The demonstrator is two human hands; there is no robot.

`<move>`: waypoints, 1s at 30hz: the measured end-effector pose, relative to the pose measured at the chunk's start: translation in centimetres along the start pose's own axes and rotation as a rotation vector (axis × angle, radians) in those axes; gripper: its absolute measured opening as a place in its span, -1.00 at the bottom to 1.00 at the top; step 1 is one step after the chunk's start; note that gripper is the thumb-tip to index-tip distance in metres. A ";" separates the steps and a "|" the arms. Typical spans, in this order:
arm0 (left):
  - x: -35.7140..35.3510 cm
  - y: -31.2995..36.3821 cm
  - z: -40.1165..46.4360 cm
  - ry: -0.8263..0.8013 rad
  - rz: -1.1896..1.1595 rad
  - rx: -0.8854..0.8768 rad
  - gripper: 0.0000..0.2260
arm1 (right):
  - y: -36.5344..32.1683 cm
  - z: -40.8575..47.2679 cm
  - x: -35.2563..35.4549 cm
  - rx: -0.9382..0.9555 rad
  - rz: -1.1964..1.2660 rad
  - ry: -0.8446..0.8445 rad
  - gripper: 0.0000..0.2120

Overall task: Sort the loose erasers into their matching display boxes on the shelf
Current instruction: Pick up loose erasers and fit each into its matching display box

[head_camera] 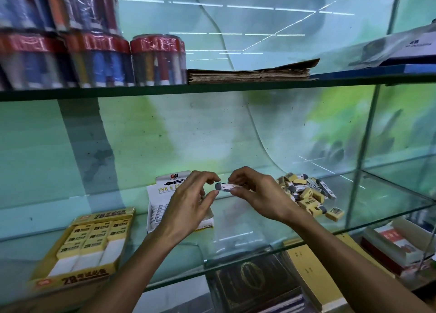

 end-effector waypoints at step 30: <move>8.7 -7.3 -7.7 0.161 -0.233 0.342 -0.96 | -1.6 7.3 -10.5 -0.140 -0.620 -0.407 -0.86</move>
Point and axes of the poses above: each hand's wrist, its own z-axis towards the middle knuckle, its own x-axis out of the back of the hand, y = z × x, the point moved 10 cm from there along z, towards the middle knuckle, and after that the axes turned 13 degrees about -y, right-handed, at the moved point
